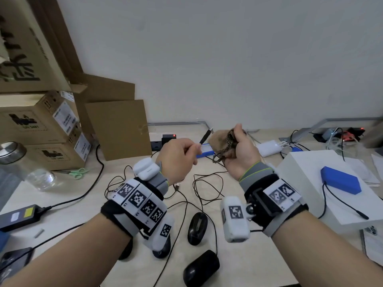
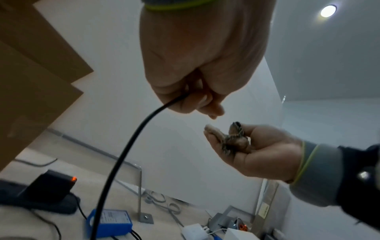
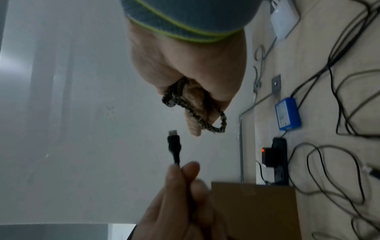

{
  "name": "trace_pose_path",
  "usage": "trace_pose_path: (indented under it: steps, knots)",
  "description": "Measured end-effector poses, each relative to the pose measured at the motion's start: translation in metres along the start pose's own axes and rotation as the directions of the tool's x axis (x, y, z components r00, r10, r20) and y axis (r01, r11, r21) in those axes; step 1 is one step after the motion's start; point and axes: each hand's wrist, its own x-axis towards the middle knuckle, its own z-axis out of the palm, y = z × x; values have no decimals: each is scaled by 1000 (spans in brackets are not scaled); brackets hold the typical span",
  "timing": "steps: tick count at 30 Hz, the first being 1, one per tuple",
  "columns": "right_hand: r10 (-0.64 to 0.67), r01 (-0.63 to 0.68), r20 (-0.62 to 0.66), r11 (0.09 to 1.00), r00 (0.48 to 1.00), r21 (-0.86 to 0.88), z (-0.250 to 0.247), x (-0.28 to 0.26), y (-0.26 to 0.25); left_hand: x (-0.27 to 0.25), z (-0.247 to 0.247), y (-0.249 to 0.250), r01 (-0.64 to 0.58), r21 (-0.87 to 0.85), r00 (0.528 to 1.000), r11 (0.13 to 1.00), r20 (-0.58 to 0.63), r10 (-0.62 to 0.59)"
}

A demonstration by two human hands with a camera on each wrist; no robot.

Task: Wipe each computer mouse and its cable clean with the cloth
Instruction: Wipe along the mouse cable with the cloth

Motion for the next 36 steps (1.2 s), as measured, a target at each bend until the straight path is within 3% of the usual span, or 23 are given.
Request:
trace_pose_path:
  steps: [3,6,11,19,24,27,30,31,33,35,36]
  knots:
    - [32,-29,110,999,993,-27,11,-17,15,3,4,4,-114,231,989,966,-68,133]
    - [-73,90,90,976,993,-199,25,-31,31,3,8,12,-193,392,975,900,-28,221]
    - [-214,184,-44,915,976,-360,28,-24,32,-2,12,14,-237,390,968,890,16,251]
    - [-211,169,-81,917,974,-362,24,-18,28,-4,11,11,-212,432,975,876,152,161]
    - [-199,157,-100,932,975,-326,26,-15,21,-2,9,-1,-211,433,976,876,134,169]
    - [-161,131,-123,966,979,-224,21,-6,18,0,4,-11,-138,311,990,941,59,126]
    - [-81,68,-102,989,991,-130,15,0,16,2,0,-18,93,-48,995,994,-20,-94]
    - [-44,38,-71,996,997,-83,14,1,15,4,0,-17,173,-235,983,957,-16,-182]
    - [32,-32,-2,999,1000,-17,12,-1,15,7,-1,-11,317,-575,942,754,99,-321]
    - [64,-68,100,997,993,33,14,-10,16,7,1,-4,403,-722,908,562,239,-344]
    - [62,-69,152,997,986,40,17,-17,18,6,2,-1,426,-736,900,526,285,-331]
